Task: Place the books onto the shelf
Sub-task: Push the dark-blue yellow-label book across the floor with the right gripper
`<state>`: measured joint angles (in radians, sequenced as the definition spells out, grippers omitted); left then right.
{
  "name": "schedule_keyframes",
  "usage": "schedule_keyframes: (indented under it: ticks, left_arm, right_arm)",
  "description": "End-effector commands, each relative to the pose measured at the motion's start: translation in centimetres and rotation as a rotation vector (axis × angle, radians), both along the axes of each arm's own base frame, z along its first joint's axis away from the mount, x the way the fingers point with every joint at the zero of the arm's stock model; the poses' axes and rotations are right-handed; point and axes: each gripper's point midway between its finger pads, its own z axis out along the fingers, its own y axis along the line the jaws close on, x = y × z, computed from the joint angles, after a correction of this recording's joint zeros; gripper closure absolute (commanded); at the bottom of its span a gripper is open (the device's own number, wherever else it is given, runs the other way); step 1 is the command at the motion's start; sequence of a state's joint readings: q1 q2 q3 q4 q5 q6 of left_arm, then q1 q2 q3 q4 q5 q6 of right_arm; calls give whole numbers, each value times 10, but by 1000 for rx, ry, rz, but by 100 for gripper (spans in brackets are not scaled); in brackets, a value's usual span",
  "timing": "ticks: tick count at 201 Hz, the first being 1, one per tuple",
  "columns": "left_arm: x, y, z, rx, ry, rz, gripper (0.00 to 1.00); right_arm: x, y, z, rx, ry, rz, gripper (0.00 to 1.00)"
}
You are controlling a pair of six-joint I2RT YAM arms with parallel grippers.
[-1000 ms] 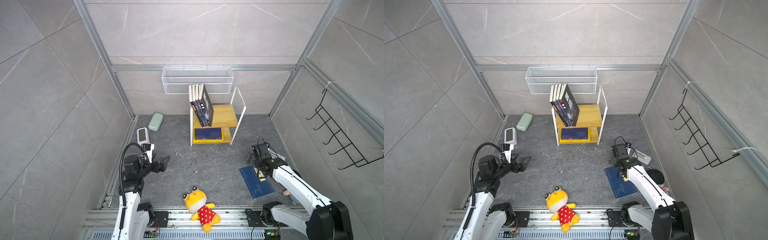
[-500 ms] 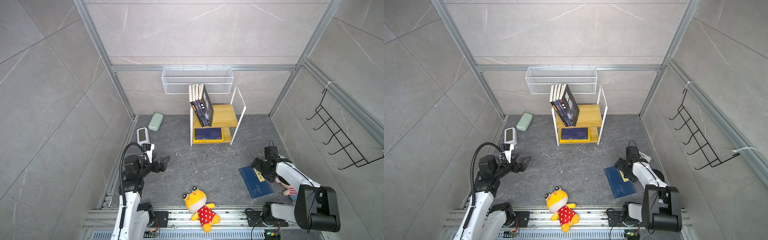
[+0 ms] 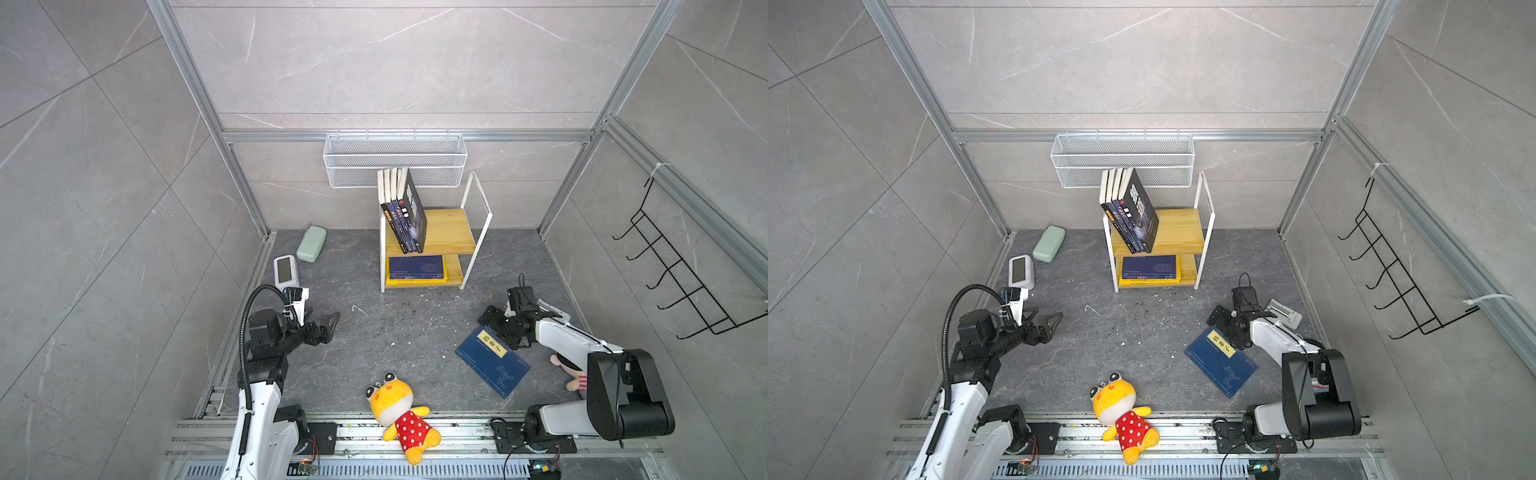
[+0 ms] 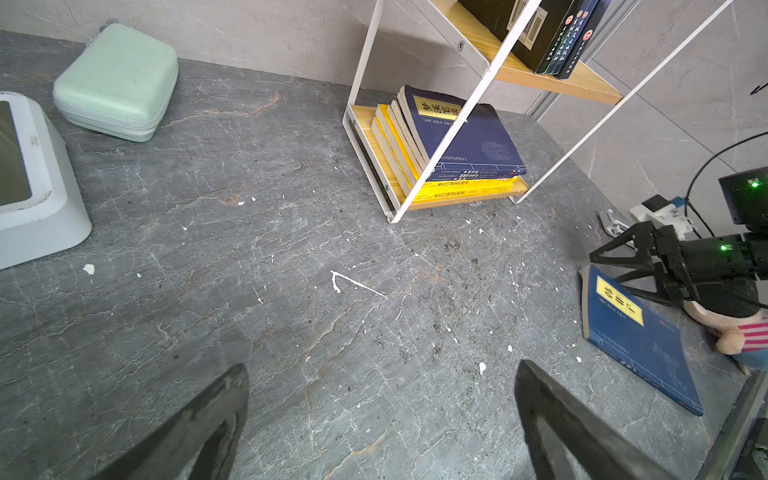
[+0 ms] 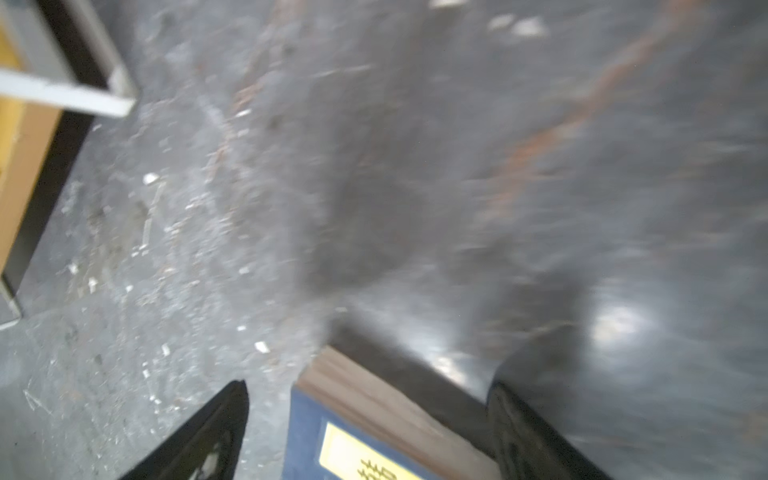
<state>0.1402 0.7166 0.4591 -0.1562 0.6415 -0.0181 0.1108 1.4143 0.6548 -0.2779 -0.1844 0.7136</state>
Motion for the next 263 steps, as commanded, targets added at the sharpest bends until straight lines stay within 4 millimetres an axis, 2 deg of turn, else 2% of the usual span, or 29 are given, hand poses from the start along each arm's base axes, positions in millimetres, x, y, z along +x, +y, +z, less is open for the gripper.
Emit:
schedule_keyframes:
  ticks: [1,36,52,75,98,131,170,208,229,245,263]
  left_arm:
    - [2,-3,9,-6,-38,-28,0]
    - [0,-6,10,-12,-37,-41,0]
    - [0,-6,10,-2,-43,-39,0]
    - [-3,-10,9,1,-43,-61,0]
    - [-1,-11,8,5,-39,-59,0]
    - [-2,-14,7,-5,-29,-76,0]
    - [-3,-14,5,-8,-24,-78,0]
    - [-2,-15,5,-21,-20,-81,0]
    - [-2,-19,13,-62,-17,-96,0]
    - [0,-26,22,-106,-16,-112,1]
    - [-1,-39,21,-165,34,-156,3]
  right_arm:
    - [-38,11,-25,23,161,-20,7]
    - [-37,-15,14,-125,111,-41,1]
    - [-45,-38,27,-210,113,-81,1]
    - [-65,-64,22,-187,162,-219,1]
    - [-85,-66,8,-129,223,-305,1]
    - [-103,-55,-10,-54,267,-331,1]
    - [-110,-39,-26,25,309,-296,1]
    - [-100,-3,-34,124,278,-263,1]
    - [-90,24,-32,170,255,-249,1]
    - [-81,39,-31,187,234,-223,1]
    - [-72,55,-30,195,236,-180,1]
